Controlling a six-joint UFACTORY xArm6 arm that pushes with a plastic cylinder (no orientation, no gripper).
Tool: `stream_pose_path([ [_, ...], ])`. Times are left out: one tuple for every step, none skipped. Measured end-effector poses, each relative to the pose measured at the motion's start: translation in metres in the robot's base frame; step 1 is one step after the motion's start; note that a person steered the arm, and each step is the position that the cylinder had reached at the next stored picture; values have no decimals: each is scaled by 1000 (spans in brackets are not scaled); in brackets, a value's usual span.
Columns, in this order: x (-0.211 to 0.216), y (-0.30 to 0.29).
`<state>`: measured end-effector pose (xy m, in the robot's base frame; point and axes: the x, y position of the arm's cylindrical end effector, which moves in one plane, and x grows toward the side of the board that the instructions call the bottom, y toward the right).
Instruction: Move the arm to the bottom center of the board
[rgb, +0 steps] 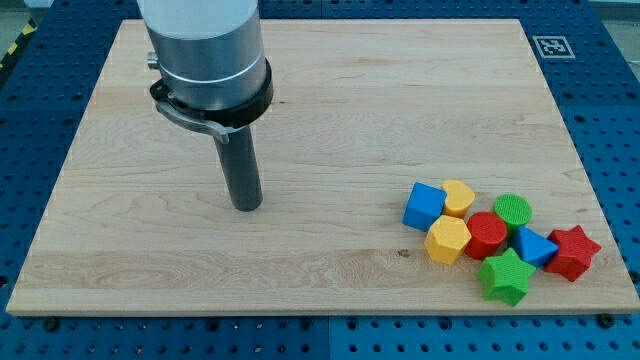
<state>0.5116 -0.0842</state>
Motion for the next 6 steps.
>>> stream_pose_path([
  [-1,9],
  [-41,34],
  [-71,63],
  [-71,63],
  [-25,63],
  [105,77],
])
